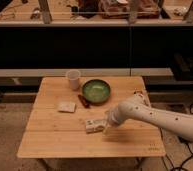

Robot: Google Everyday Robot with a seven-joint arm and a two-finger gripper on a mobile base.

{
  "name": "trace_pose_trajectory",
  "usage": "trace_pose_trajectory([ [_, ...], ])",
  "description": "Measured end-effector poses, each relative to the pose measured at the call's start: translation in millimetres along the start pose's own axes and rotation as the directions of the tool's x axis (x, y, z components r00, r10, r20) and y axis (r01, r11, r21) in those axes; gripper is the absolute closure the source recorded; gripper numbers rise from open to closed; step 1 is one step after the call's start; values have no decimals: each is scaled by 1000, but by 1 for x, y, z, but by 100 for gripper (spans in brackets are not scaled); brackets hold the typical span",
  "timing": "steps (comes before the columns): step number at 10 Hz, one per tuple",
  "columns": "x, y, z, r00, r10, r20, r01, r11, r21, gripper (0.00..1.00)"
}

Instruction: Place the bottle in the ceramic bowl

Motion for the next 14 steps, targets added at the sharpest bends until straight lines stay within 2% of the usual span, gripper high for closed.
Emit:
trace_pose_trajectory([
  [5,5,2,8,1000,-12,8,12,1000,12,31],
  [8,18,4,10,1000,-28,7,28,999,23,31],
  [14,29,1,27,999,-49,21,48,997,57,31],
])
